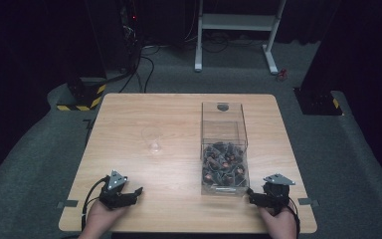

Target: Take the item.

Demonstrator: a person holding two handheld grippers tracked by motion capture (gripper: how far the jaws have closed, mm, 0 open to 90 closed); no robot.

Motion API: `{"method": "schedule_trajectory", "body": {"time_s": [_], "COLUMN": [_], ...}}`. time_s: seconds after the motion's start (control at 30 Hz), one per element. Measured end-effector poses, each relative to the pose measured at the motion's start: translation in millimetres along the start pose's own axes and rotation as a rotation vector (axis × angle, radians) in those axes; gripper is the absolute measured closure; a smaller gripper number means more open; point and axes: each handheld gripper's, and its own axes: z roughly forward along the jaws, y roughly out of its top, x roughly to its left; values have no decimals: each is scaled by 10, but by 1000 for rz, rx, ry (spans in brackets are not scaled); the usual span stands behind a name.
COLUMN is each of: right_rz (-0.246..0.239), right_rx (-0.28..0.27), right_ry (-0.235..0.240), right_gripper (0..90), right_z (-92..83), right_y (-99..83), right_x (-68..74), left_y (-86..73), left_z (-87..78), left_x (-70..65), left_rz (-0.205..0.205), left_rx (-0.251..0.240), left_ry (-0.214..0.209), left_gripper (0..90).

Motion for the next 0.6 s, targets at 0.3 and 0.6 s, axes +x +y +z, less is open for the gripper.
{"method": "schedule_trajectory", "body": {"time_s": [0.3, 0.6], "right_rz": [-1, -1], "right_rx": [0, -1], "right_ry": [-1, -1], "right_gripper": [76, 77], "right_z": [1, 1], "right_y": [0, 0], "right_x": [0, 1], "left_y": [0, 0], "left_z": [1, 0], "left_x": [0, 4], "left_rz": [-1, 0], "left_rx": [-2, -3], "left_ry": [-1, 2], "left_gripper": [255, 260]}}
